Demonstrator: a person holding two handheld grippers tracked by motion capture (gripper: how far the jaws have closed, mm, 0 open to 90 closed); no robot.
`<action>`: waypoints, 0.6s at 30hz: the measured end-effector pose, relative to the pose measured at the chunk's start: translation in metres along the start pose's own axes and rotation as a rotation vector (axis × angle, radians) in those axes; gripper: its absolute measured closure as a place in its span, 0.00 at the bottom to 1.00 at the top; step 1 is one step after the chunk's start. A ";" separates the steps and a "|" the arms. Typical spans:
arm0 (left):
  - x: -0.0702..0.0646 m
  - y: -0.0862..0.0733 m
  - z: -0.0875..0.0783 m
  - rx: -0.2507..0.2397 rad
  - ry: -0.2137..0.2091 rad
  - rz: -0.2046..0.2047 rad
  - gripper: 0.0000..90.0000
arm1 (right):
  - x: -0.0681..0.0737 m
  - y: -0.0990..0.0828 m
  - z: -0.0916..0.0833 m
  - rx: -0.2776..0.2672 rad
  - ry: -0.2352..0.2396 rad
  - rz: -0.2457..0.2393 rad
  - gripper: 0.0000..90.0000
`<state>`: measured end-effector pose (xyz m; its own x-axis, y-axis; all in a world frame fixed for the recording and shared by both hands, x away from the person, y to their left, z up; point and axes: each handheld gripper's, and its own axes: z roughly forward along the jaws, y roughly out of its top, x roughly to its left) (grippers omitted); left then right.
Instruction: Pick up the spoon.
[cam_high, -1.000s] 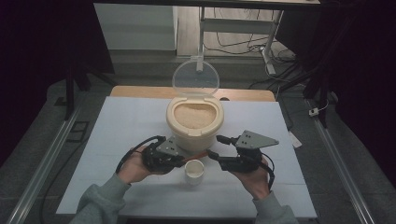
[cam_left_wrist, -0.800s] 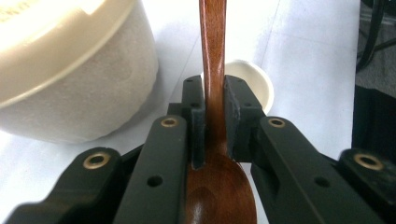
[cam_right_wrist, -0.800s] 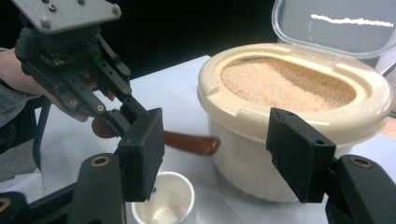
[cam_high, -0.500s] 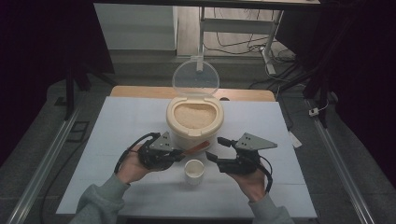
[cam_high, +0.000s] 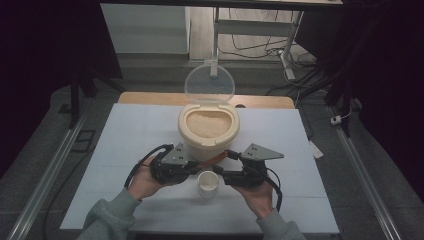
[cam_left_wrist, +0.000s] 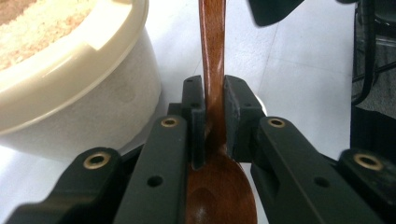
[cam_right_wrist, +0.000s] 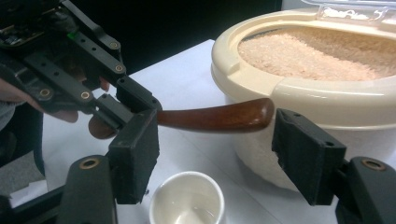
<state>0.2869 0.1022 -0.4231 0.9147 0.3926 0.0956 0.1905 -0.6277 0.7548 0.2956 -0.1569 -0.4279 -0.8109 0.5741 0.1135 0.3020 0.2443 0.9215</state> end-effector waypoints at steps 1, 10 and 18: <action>-0.001 0.000 0.000 -0.003 0.002 0.001 0.88 | 0.000 0.000 0.001 -0.003 0.002 0.010 0.37; -0.006 0.001 0.005 -0.002 0.002 0.014 0.88 | 0.001 -0.002 0.002 -0.041 0.027 0.083 0.56; -0.008 0.002 0.006 0.007 0.007 0.026 0.88 | 0.003 0.000 -0.001 -0.104 0.069 0.114 0.74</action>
<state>0.2821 0.0939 -0.4267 0.9168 0.3809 0.1198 0.1692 -0.6424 0.7474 0.2931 -0.1558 -0.4275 -0.8079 0.5373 0.2420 0.3438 0.0962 0.9341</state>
